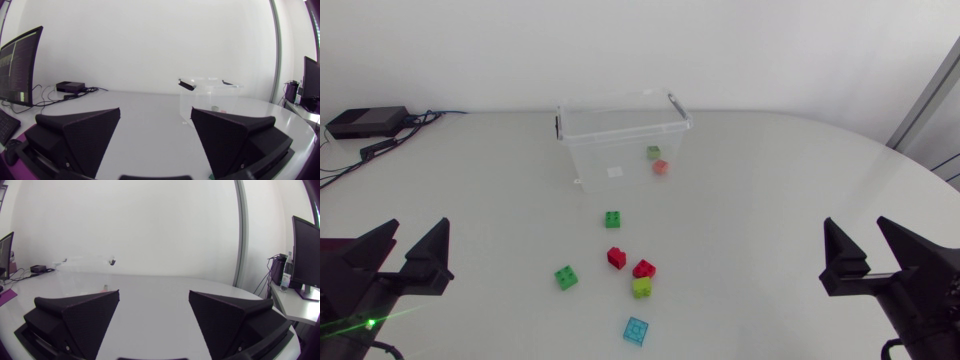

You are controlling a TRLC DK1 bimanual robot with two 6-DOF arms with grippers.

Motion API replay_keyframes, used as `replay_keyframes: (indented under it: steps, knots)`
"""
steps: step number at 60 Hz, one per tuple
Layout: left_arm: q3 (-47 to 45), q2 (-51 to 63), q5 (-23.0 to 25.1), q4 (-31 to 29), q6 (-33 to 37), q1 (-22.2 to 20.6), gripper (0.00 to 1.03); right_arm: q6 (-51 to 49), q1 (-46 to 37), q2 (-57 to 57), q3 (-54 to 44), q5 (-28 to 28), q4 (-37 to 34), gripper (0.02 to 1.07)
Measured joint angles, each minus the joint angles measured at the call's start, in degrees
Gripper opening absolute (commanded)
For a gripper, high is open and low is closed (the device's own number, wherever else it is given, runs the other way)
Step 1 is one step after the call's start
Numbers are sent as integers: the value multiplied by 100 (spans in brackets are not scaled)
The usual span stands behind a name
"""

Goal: Pick up the duplo bricks and place them in the container

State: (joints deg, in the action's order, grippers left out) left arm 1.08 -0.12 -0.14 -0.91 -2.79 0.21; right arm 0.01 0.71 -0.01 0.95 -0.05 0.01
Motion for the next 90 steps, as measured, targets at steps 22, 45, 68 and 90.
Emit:
replay_keyframes:
  steps: [22,45,68,90]
  knots:
    - [997,1086,-17,-354,-2,-70,97,-4,151,546,234,2,114,102]
    - [2400,3198,-17,-903,-24,-964,96,-4,428,3654,1823,-15,175,102]
    - [3504,6367,-37,-1735,1606,-1558,96,24,844,4942,2249,-446,-304,102]
    - [3716,7556,208,-2295,2618,-2544,96,-363,1513,5294,2771,-286,-1274,102]
